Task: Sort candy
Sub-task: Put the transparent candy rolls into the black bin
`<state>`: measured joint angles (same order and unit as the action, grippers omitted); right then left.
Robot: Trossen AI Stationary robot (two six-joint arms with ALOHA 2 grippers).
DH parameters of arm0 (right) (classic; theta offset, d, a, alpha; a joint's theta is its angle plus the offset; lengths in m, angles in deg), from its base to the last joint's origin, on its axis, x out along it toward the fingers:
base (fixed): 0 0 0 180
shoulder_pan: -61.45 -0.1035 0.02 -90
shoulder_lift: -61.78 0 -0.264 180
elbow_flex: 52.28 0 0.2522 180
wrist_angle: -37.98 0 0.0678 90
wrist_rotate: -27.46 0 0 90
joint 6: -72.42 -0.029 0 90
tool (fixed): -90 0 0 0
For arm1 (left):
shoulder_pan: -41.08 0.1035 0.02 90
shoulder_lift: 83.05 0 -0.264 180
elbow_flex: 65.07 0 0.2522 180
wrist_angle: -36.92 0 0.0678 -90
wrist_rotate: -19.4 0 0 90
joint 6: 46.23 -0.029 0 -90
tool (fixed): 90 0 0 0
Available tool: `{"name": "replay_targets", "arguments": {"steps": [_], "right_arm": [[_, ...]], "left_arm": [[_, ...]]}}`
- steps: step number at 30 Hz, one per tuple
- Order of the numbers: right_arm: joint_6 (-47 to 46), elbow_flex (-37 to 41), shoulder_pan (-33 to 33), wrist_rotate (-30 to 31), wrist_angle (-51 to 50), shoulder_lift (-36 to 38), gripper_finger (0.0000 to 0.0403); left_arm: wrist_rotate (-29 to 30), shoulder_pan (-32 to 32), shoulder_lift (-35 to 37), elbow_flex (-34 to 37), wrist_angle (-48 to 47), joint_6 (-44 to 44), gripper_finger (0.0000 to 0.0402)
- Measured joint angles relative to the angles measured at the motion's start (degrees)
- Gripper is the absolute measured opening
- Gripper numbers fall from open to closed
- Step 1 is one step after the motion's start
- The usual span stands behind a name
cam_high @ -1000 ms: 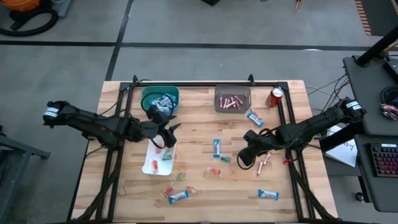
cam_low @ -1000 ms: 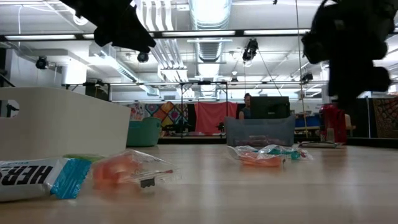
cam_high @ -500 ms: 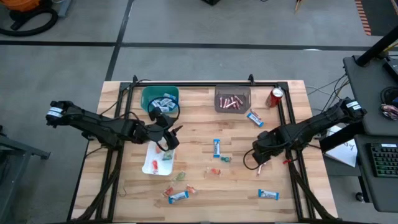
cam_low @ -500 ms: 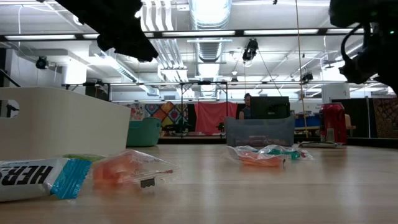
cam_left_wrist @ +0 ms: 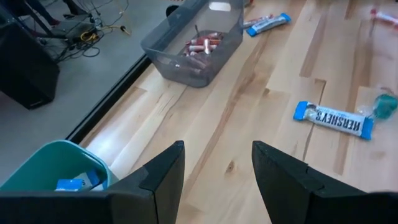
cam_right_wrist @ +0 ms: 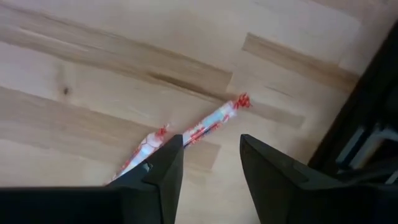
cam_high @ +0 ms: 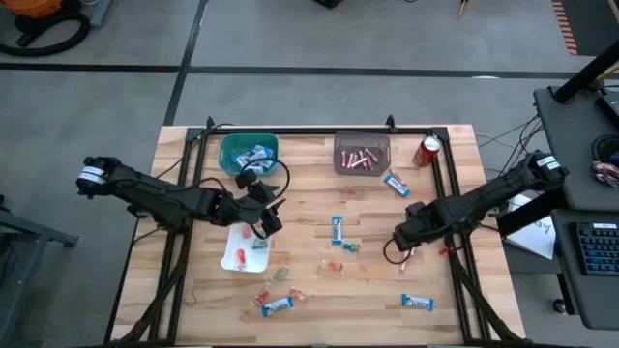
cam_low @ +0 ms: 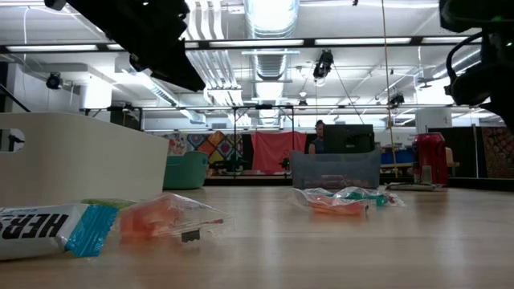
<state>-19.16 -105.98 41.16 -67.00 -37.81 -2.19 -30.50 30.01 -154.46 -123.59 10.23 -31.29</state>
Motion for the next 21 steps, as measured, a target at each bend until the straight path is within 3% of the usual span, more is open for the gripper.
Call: {"name": "replay_targets", "arguments": {"steps": [10, 21], "right_arm": [[-15.03, 2.06, -9.35, 0.09, 4.34, -3.05, 0.0158], [-18.07, 5.76, -10.45, 5.35, 6.91, -4.4, 0.015]], "left_arm": [[4.5, 0.02, -0.23, 0.0, -0.03, -2.48, 0.017], [5.88, 0.02, -0.32, 0.0, -0.04, -2.27, 0.017]]}}
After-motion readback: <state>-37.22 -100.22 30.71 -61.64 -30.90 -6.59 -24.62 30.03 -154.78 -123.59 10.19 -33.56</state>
